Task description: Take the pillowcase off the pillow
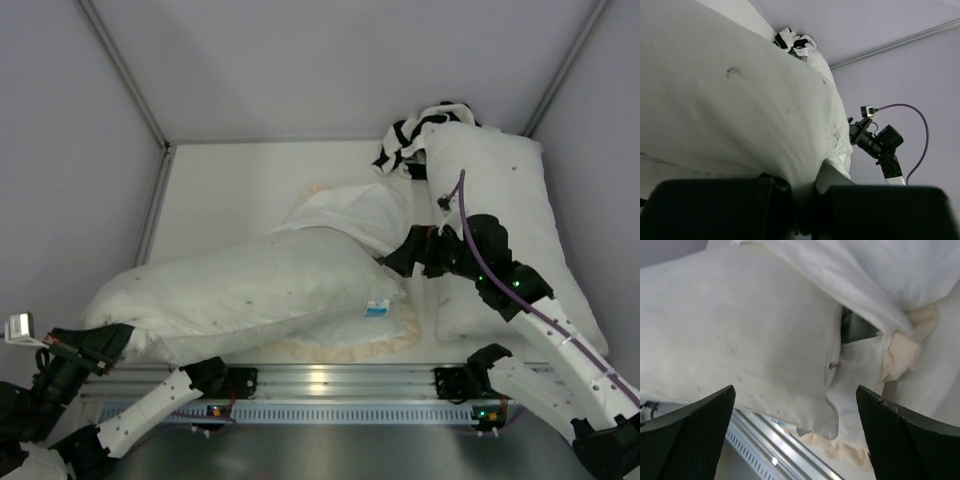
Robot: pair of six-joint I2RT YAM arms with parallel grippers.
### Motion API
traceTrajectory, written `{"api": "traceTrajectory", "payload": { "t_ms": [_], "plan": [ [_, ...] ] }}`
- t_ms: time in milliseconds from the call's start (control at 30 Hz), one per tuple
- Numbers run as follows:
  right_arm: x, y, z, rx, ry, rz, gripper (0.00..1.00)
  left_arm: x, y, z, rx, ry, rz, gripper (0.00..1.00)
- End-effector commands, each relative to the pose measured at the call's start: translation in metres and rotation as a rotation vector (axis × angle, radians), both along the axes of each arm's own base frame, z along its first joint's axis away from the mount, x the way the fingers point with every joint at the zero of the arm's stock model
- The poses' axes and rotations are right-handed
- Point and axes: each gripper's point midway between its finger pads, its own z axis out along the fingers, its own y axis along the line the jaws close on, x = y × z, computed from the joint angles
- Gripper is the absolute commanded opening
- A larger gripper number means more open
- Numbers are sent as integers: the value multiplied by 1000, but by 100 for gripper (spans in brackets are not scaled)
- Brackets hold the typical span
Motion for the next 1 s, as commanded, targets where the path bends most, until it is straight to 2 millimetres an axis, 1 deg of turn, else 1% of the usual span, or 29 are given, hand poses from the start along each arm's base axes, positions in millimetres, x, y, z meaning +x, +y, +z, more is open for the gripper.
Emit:
{"api": "traceTrajectory", "payload": {
  "t_ms": [0, 33, 67, 133, 200, 233, 267, 333, 367, 467, 500, 667, 733, 767, 800, 833, 867, 900, 933, 967],
  "plan": [
    [-47, 21, -26, 85, 159, 224, 99, 7, -9, 16, -15, -34, -8, 0],
    [-48, 24, -26, 103, 149, 239, 100, 8, -11, 15, -11, -33, -13, 0],
    [-53, 23, -40, 100, 177, 243, 99, 8, -12, 15, -10, -32, -18, 0],
    [-53, 20, -49, 87, 178, 221, 99, 9, -15, 14, -10, -32, -27, 0],
    [-52, 16, -64, 59, 193, 200, 99, 9, -16, 13, -5, -29, -30, 0],
    [-48, 17, -64, 66, 174, 204, 99, 9, -16, 13, -8, -31, -31, 0],
    [-50, 19, -71, 72, 185, 214, 100, 8, -16, 13, -5, -31, -33, 0],
    [-54, 27, -74, 116, 208, 257, 99, 8, -16, 11, -6, -30, -35, 0],
    [-54, 34, -74, 150, 199, 292, 99, 8, -16, 11, -9, -30, -38, 0],
    [-49, 40, -71, 184, 174, 299, 100, 8, -19, 9, -7, -24, -50, 0],
    [-42, 39, -68, 183, 144, 275, 99, 7, -20, 9, -7, -24, -51, 0],
    [-21, 38, -51, 178, 46, 217, 99, 8, -22, 6, 1, -17, -56, 0],
    [-10, 36, -44, 165, 8, 178, 100, 10, -23, 4, 4, -11, -57, 0],
    [-6, 36, -46, 159, 15, 167, 100, 10, -24, 3, 6, -7, -60, 0],
    [-3, 38, -43, 166, 4, 172, 98, 11, -27, 1, 9, -1, -63, 0],
    [0, 41, -38, 176, -1, 180, 93, 12, -28, 0, 13, 3, -66, 0],
    [-1, 46, -41, 192, 31, 197, 89, 13, -30, -1, 12, 8, -71, 0],
    [-1, 49, -40, 208, 42, 207, 83, 13, -31, -3, 15, 14, -74, 0],
    [2, 54, -34, 233, 27, 222, 69, 15, -33, -4, 18, 19, -73, 0],
    [-2, 60, -35, 258, 52, 258, 61, 15, -34, -5, 20, 19, -77, 0]
  ]
}}
